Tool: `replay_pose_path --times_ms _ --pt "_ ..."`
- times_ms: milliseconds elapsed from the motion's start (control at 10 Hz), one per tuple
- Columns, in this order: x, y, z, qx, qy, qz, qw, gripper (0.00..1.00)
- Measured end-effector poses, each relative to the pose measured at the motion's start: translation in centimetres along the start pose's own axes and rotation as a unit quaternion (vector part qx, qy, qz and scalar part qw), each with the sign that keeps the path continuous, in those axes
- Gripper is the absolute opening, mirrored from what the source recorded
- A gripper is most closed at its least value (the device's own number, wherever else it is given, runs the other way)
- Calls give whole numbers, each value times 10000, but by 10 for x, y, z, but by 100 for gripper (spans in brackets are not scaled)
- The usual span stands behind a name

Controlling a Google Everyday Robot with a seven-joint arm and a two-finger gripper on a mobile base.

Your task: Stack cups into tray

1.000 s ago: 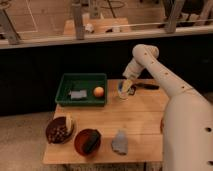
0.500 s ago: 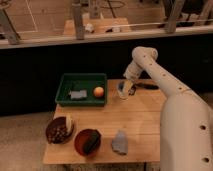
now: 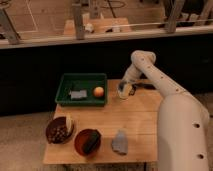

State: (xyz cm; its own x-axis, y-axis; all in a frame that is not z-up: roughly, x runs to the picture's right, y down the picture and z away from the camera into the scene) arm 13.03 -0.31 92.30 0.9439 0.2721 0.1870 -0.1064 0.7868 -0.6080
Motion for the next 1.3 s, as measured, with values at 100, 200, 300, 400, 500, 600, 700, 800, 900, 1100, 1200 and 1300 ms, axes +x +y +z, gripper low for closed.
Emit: replay_pose_path --times_ms 100,200,300,400,500,600,700,800,900,1100,1200,1300 --pt "-1 1 1 -30 7 -33 10000 50" --pt "-3 1 2 -52 11 -75 10000 40" --pt "-6 2 2 -62 19 -107 9999 32" --pt "-8 2 2 -71 31 -146 9999 22" --pt "-11 2 1 -70 25 -174 9998 12" --pt "-14 3 -1 -102 -1 -186 9998 3" --pt "-21 1 -12 -75 -88 -197 9997 0" --pt "-27 -1 -25 -54 -160 -211 9996 0" --pt "-33 -3 -38 -18 -226 -233 9995 0" --pt "-54 -9 -80 96 -437 -351 9984 0" --pt "-69 -13 -97 169 -525 -437 9975 0" --pt "-82 -16 -109 239 -602 -513 9966 0"
